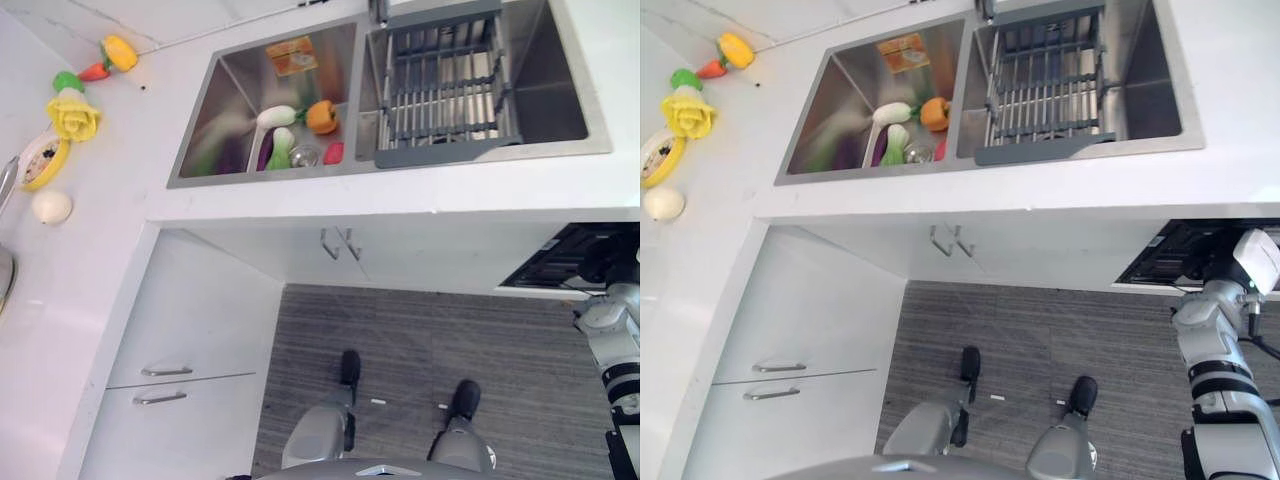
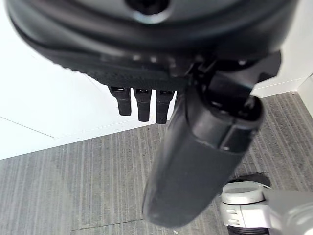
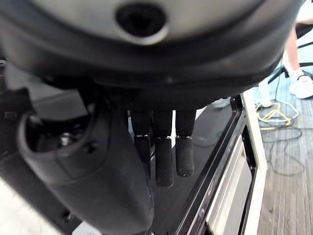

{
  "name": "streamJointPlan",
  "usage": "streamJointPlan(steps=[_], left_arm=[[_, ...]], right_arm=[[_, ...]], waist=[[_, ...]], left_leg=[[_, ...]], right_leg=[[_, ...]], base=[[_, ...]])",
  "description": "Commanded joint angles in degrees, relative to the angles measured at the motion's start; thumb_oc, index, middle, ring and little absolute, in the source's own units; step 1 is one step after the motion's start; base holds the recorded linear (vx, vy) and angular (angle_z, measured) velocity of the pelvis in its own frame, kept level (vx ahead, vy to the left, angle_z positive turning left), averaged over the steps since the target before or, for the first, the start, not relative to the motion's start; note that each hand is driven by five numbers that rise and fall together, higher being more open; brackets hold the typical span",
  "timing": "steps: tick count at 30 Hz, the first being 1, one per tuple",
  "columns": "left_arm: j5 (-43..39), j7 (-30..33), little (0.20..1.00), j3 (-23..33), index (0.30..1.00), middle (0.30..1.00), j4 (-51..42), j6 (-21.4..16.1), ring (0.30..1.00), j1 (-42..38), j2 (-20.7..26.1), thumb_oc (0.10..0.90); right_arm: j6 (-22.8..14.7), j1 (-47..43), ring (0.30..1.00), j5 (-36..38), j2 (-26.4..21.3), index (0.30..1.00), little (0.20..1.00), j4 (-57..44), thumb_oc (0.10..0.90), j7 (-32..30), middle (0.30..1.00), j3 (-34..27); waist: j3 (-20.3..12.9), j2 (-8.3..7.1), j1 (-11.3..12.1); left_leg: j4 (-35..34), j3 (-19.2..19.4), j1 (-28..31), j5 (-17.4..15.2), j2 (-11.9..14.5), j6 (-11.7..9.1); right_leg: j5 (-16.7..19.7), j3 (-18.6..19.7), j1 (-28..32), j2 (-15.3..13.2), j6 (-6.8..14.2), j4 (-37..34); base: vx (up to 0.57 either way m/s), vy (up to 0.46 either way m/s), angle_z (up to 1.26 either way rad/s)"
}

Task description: Place the dishes in the dishwasher.

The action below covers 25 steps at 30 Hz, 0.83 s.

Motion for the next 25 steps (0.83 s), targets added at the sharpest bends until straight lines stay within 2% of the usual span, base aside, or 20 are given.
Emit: streamJointPlan(steps=[1,2,3,4,5,7,10,11,12,13,15,19,21,25], left_arm=[[-1.7,1.9,0.900,-3.3,0.900,0.900,1.8,-0.2,0.900,-4.7,5.6,0.800],[-1.8,2.0,0.900,-3.1,0.900,0.900,1.5,0.1,0.900,-4.7,5.4,0.800],[-1.6,1.9,0.900,-3.0,0.900,0.900,1.4,0.1,0.900,-4.6,5.3,0.800],[-1.4,1.8,0.900,-3.1,0.900,0.900,1.1,0.0,0.900,-4.4,5.3,0.800],[-0.8,1.8,0.900,-3.0,0.900,0.900,0.1,-0.3,0.900,-4.0,5.3,0.800],[-0.6,1.5,0.900,-2.3,0.900,0.900,-1.4,-0.6,0.900,-3.4,5.4,0.800],[-1.3,1.1,0.900,0.3,0.900,0.900,-2.1,0.3,0.900,-2.7,5.9,0.800],[-1.3,1.1,0.900,0.3,0.900,0.900,-2.1,0.3,0.900,-2.7,6.0,0.800],[-1.4,0.7,0.900,1.4,0.900,0.900,-1.4,1.0,0.900,-2.5,5.8,0.800],[-4.4,-0.5,0.900,4.2,0.900,0.900,-0.2,1.8,0.900,-2.8,5.0,0.800],[-6.1,-1.8,0.900,5.9,0.900,0.900,0.0,2.3,0.900,-3.1,4.7,0.800],[-14.9,-8.8,0.900,7.7,0.900,0.900,-3.7,2.2,0.900,-2.4,4.0,0.800],[-15.5,-9.7,0.900,7.5,0.900,0.900,-4.5,2.2,0.900,-2.5,4.1,0.800],[-17.1,-10.9,0.900,8.0,0.900,0.900,-6.7,2.6,0.900,-1.3,5.1,0.800]], right_arm=[[-7.4,-10.4,0.300,-4.9,-5.2,0.300,0.300,-7.4,0.400,-3.2,0.300,2.0],[-7.4,-9.5,0.321,-4.7,-4.7,0.321,0.321,-8.2,0.414,-3.3,0.321,1.2],[-7.5,-8.8,0.375,-4.6,-4.4,0.375,0.375,-8.2,0.450,-3.3,0.375,0.8],[-7.6,-8.0,0.829,-4.5,-3.9,0.829,0.829,-8.6,0.753,-3.3,0.829,0.4],[-7.9,-6.2,0.900,-4.4,-2.8,0.900,0.900,-10.0,0.800,-3.4,0.900,-0.5],[-8.9,-1.7,0.900,-2.8,0.7,0.900,0.900,-14.2,0.800,-3.1,0.900,-2.8],[-11.6,6.5,0.900,0.6,7.4,0.900,0.900,-21.1,0.800,1.0,0.900,-3.5],[-11.6,6.6,0.900,0.6,7.4,0.900,0.900,-21.3,0.800,1.1,0.900,-3.6],[-12.1,9.4,0.900,1.5,9.7,0.900,0.900,-23.5,0.800,3.0,0.900,-3.2],[-12.6,16.2,0.900,4.7,14.6,0.900,0.900,-27.5,0.800,8.0,0.900,-1.6],[-12.4,21.7,0.900,9.1,18.0,0.900,0.900,-28.5,0.800,13.3,0.900,-0.2],[-9.8,28.9,0.900,11.5,21.8,0.900,0.900,-26.7,0.800,18.7,0.900,0.4],[-9.1,29.6,0.900,12.0,22.8,0.900,0.900,-25.5,0.800,19.7,0.900,0.3],[-6.8,31.0,0.900,11.1,23.5,0.900,0.900,-20.0,0.800,21.4,0.900,-0.2]], waist=[[-1.5,-3.59,2.5],[-1.6,-3.42,2.3],[-1.8,-3.30,2.1],[-1.9,-3.35,2.0],[-1.9,-3.54,1.5],[-2.2,-4.33,1.0],[-3.4,-6.80,-0.2],[-3.5,-6.91,-0.2],[-3.9,-7.68,-0.8],[-5.1,-9.80,-2.3],[-6.2,-11.43,-3.4],[-8.4,-13.37,-5.1],[-8.9,-13.86,-5.6],[-10.8,-15.72,-6.4]], left_leg=[[0.4,2.3,2.9,-5.0,0.8,-3.0],[0.3,2.5,3.1,-5.0,0.9,-3.1],[0.3,2.6,3.2,-5.1,1.0,-3.0],[0.3,2.8,3.3,-5.3,1.1,-2.9],[0.4,3.0,3.5,-5.5,1.2,-2.9],[0.5,3.4,4.0,-6.0,1.4,-2.7],[0.7,4.3,5.2,-7.3,1.7,-2.2],[0.6,4.3,5.0,-7.0,1.6,-2.1],[0.7,4.8,5.8,-7.7,1.9,-2.1],[0.8,5.9,7.7,-8.8,2.3,-1.9],[0.8,6.7,9.4,-9.4,2.2,-1.5],[1.0,8.3,12.5,-11.0,2.4,-1.0],[1.0,9.1,13.4,-11.4,2.5,-0.8],[1.4,11.5,16.4,-13.1,2.4,0.5]], right_leg=[[-7.1,-0.1,-0.5,-3.5,1.0,2.7],[-7.1,-0.1,-0.3,-3.4,1.0,2.4],[-7.1,-0.1,-0.1,-3.4,1.1,2.3],[-7.0,-0.1,0.1,-3.3,1.1,2.2],[-7.0,0.0,0.3,-3.2,1.1,2.1],[-6.9,0.2,0.6,-3.2,1.2,2.0],[-6.8,1.0,1.0,-3.0,1.1,2.1],[-6.6,1.0,0.8,-3.2,1.1,2.0],[-6.7,1.4,1.2,-2.9,1.1,2.1],[-6.8,2.3,2.0,-2.7,1.0,2.3],[-6.7,2.9,3.0,-2.8,1.1,2.5],[-7.0,4.0,4.8,-2.7,1.2,3.0],[-7.0,4.6,5.1,-2.6,1.2,3.1],[-6.9,8.2,5.1,-2.0,1.4,4.0]], base=[[-0.04,0.014,0.14],[-0.02,0.006,0.11],[-0.02,-0.004,0.08],[0.00,0.000,0.00],[0.00,0.000,0.00],[0.00,0.000,0.00],[0.01,-0.022,0.00],[0.02,-0.006,-0.07],[0.06,0.001,-0.05],[0.10,-0.004,-0.08],[0.08,0.027,-0.21],[0.07,0.059,-0.19],[0.03,0.064,-0.19],[0.04,0.060,-0.33]])
